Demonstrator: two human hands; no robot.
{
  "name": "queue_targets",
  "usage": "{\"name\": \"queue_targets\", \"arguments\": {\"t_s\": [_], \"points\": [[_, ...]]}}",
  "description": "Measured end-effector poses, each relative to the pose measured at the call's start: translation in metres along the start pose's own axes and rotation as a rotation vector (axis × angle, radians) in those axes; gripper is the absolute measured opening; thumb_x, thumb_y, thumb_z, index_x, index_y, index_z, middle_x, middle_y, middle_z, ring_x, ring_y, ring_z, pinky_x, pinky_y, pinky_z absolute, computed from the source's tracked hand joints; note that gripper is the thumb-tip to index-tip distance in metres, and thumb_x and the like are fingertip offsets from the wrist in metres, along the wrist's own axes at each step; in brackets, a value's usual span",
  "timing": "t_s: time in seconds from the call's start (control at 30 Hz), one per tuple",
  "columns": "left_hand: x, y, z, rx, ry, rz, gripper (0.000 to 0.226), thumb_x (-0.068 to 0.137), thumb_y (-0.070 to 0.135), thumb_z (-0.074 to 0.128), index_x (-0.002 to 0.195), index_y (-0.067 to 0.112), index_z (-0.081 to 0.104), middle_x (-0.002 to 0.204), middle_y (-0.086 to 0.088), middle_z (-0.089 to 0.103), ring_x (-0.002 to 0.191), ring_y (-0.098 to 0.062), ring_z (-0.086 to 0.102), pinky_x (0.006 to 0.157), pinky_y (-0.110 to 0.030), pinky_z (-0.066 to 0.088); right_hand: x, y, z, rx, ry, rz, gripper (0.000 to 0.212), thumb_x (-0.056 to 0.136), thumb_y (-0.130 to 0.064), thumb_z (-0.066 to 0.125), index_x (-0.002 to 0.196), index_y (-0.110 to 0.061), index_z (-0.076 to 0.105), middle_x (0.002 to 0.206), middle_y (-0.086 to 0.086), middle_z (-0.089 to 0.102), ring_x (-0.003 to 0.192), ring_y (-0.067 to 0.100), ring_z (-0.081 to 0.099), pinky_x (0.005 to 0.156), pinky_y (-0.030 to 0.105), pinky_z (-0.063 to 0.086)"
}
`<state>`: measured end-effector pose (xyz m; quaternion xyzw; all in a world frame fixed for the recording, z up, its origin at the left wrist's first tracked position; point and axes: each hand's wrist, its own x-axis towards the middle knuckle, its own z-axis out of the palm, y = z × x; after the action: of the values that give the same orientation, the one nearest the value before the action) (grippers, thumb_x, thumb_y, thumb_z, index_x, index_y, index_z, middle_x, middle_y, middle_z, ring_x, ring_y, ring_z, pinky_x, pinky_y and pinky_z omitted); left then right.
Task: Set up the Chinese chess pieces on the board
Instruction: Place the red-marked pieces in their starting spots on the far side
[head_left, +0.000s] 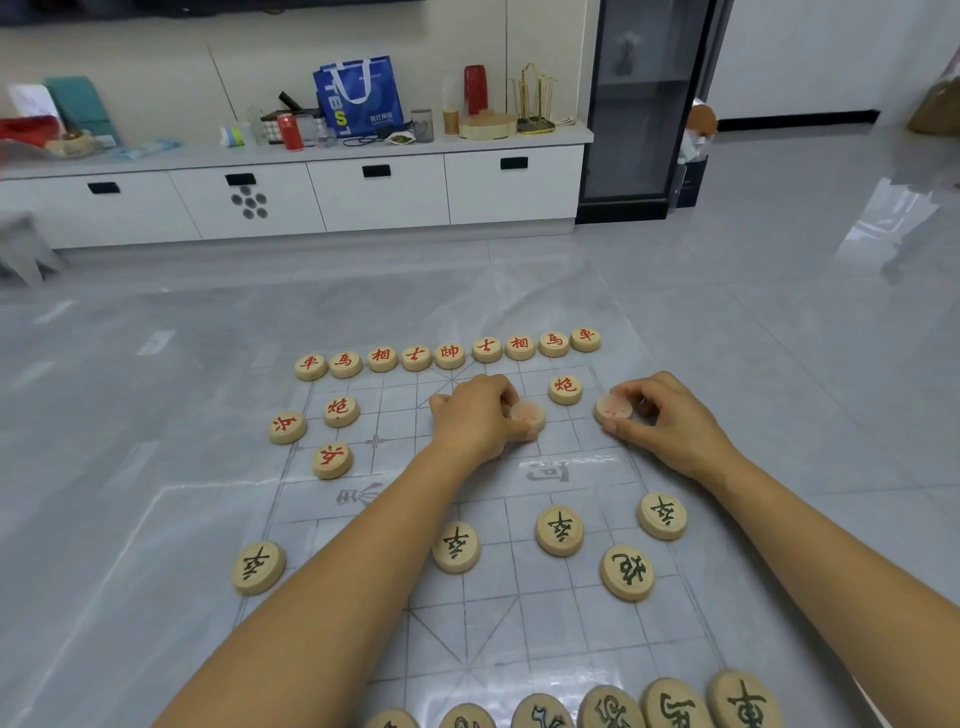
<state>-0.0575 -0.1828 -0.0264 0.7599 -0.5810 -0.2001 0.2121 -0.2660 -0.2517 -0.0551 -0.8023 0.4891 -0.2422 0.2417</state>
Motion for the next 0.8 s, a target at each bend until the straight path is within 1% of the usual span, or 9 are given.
{"name": "queue_targets", "arguments": {"t_s": [0.23,0.4,0.5,0.53,0.57,0.6,0.67,0.73,0.8], "points": [[-0.001,-0.001,-0.003,-0.005,-0.028,0.009,0.032,0.075,0.036,0.072,0.098,0.025,0.053,0.090,0.008,0.051,0.088,-0.014,0.047,0.084,-0.032,0.027,-0.001,-0.002,-0.001,0.014,0.009,0.013,0.038,0.075,-0.034,0.072,0.108,-0.020,0.060,0.102,-0.005,0.051,0.090,0.012,0.051,0.079,0.027,0.043],[-0.003,0.000,-0.001,0.026,-0.010,0.012,0.037,0.075,0.037,0.072,0.104,0.023,0.054,0.094,0.007,0.050,0.097,-0.017,0.050,0.088,-0.035,0.029,-0.002,-0.004,0.000,0.017,0.015,0.017,0.037,0.074,-0.033,0.073,0.105,-0.019,0.059,0.100,-0.004,0.051,0.089,0.013,0.051,0.078,0.027,0.042],[-0.004,-0.002,-0.007,-0.026,-0.086,0.011,0.051,0.073,0.034,0.074,0.117,0.022,0.050,0.095,0.007,0.051,0.096,-0.017,0.051,0.094,-0.035,0.035,-0.002,-0.005,-0.001,0.025,0.014,0.026,0.037,0.074,-0.033,0.074,0.105,-0.019,0.059,0.100,-0.003,0.052,0.089,0.013,0.051,0.079,0.028,0.043],[-0.005,-0.004,-0.013,-0.084,-0.120,0.008,0.056,0.073,0.031,0.075,0.120,0.022,0.048,0.097,0.006,0.052,0.097,-0.017,0.052,0.095,-0.035,0.040,-0.002,-0.005,-0.001,0.029,0.014,0.030,0.038,0.074,-0.033,0.074,0.105,-0.019,0.059,0.100,-0.003,0.052,0.089,0.014,0.051,0.079,0.028,0.043],[-0.007,-0.008,-0.020,-0.140,-0.142,0.006,0.058,0.072,0.027,0.076,0.122,0.020,0.048,0.099,0.006,0.052,0.096,-0.016,0.053,0.092,-0.033,0.043,-0.003,-0.005,-0.001,0.031,0.012,0.032,0.039,0.073,-0.033,0.074,0.106,-0.019,0.059,0.101,-0.003,0.052,0.090,0.014,0.051,0.079,0.027,0.043],[-0.009,-0.014,-0.030,-0.175,-0.151,0.008,0.058,0.072,0.023,0.077,0.122,0.019,0.049,0.100,0.005,0.052,0.094,-0.015,0.052,0.086,-0.028,0.045,-0.003,-0.005,-0.001,0.030,0.011,0.033,0.041,0.073,-0.033,0.075,0.107,-0.019,0.059,0.101,-0.003,0.051,0.090,0.014,0.051,0.079,0.027,0.043],[-0.014,-0.029,-0.050,-0.170,-0.149,0.002,0.050,0.073,0.018,0.076,0.117,0.017,0.053,0.100,0.004,0.053,0.092,-0.011,0.051,0.078,-0.020,0.043,-0.003,-0.004,-0.002,0.032,0.010,0.035,0.045,0.072,-0.034,0.075,0.111,-0.019,0.058,0.102,-0.003,0.050,0.090,0.013,0.051,0.080,0.027,0.042],[-0.020,-0.047,-0.066,-0.133,-0.139,-0.028,0.041,0.075,0.017,0.074,0.112,0.018,0.056,0.098,0.004,0.054,0.090,-0.011,0.051,0.077,-0.020,0.042,-0.003,-0.004,-0.002,0.033,0.007,0.039,0.047,0.073,-0.035,0.074,0.114,-0.019,0.057,0.103,-0.003,0.050,0.091,0.014,0.051,0.081,0.028,0.043],[-0.025,-0.058,-0.073,-0.120,-0.147,-0.057,0.034,0.077,0.016,0.072,0.108,0.019,0.058,0.096,0.004,0.056,0.090,-0.013,0.053,0.080,-0.023,0.045,-0.003,-0.005,-0.002,0.030,0.007,0.040,0.046,0.074,-0.036,0.073,0.114,-0.019,0.057,0.103,-0.003,0.050,0.091,0.014,0.051,0.082,0.029,0.044]]}}
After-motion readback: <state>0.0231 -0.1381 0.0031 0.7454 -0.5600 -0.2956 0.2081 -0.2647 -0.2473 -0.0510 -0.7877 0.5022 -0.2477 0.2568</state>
